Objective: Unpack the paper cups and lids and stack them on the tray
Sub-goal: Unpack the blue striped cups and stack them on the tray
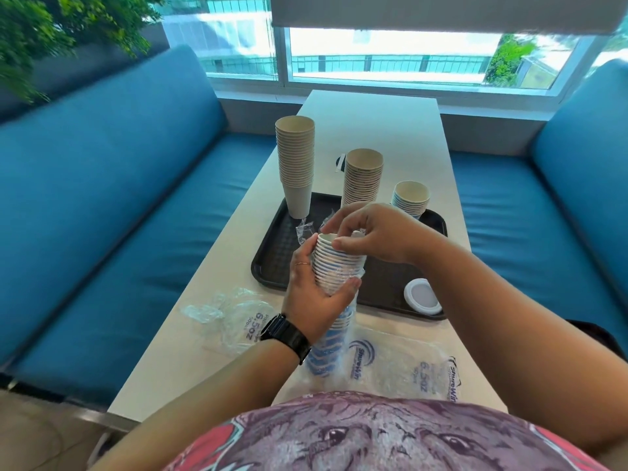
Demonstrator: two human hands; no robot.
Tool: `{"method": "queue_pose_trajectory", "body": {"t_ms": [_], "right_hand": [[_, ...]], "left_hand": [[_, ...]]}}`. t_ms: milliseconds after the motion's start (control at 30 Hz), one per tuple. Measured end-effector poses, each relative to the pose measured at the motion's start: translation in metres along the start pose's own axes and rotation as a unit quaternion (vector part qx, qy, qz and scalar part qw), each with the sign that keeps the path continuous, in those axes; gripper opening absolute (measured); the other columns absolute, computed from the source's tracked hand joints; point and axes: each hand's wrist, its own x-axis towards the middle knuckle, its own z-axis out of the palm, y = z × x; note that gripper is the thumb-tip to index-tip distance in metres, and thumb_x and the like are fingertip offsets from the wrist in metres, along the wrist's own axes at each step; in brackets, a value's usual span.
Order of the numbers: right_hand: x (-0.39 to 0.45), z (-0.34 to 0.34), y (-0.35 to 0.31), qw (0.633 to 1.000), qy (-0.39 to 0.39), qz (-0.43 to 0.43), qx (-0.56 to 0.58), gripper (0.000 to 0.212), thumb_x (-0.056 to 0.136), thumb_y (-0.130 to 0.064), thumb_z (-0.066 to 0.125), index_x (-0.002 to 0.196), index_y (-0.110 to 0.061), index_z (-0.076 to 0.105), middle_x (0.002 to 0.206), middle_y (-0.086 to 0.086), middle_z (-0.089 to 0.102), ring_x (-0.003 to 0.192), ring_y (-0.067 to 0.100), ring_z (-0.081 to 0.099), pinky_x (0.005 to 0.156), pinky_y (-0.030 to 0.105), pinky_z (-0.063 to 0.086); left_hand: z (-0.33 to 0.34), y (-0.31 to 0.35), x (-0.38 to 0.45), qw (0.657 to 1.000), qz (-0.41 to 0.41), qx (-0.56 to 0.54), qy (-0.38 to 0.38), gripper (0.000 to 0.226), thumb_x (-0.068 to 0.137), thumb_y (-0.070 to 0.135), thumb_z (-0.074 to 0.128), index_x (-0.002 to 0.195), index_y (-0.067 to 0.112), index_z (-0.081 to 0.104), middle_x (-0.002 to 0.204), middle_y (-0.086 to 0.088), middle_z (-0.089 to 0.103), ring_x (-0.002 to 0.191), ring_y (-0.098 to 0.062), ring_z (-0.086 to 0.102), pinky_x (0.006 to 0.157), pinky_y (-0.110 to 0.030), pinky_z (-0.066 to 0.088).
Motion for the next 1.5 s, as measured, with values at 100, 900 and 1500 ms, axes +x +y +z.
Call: {"method": "queue_pose_trajectory", "body": {"t_ms": [100, 900, 1500], "right_hand": [[0.001, 0.001, -0.001, 1.0, 0.016, -0.013, -0.016, 0.019, 0.089, -0.025, 0.067, 0.072, -0.032, 0.066, 0.112, -0.014, 0.067, 0.101, 0.005, 0.061, 0.09, 0.033, 0.052], [0.0, 0.021, 0.038, 0.912, 0.07, 0.18, 0.362, 0.075, 0.064, -0.04, 0.076, 0.131, -0.018, 0.051, 0.123, 0.004, 0.062, 0.114, 0.022, 0.06, 0.096, 0.035, 0.048], [0.012, -0.059, 0.099, 0.87, 0.423, 0.135, 0.214, 0.089, 0.064, -0.038, 0.083, 0.141, -0.016, 0.043, 0.131, 0.003, 0.057, 0.114, 0.015, 0.059, 0.095, 0.024, 0.046]], "left_hand": [[-0.001, -0.002, 0.001, 1.0, 0.008, -0.008, 0.001, 0.095, 0.067, 0.063, 0.067, 0.146, 0.025, 0.029, 0.135, 0.009, 0.039, 0.116, -0.003, 0.05, 0.089, 0.001, 0.036], [0.004, -0.008, 0.004, 0.997, 0.081, -0.002, 0.015, 0.08, 0.074, 0.051, 0.069, 0.141, 0.037, 0.027, 0.134, 0.0, 0.041, 0.114, -0.009, 0.054, 0.091, -0.006, 0.043], [0.008, -0.013, 0.007, 0.997, 0.071, -0.003, 0.026, 0.082, 0.072, 0.052, 0.069, 0.142, 0.042, 0.028, 0.136, 0.004, 0.041, 0.121, 0.008, 0.047, 0.1, -0.005, 0.034]]}}
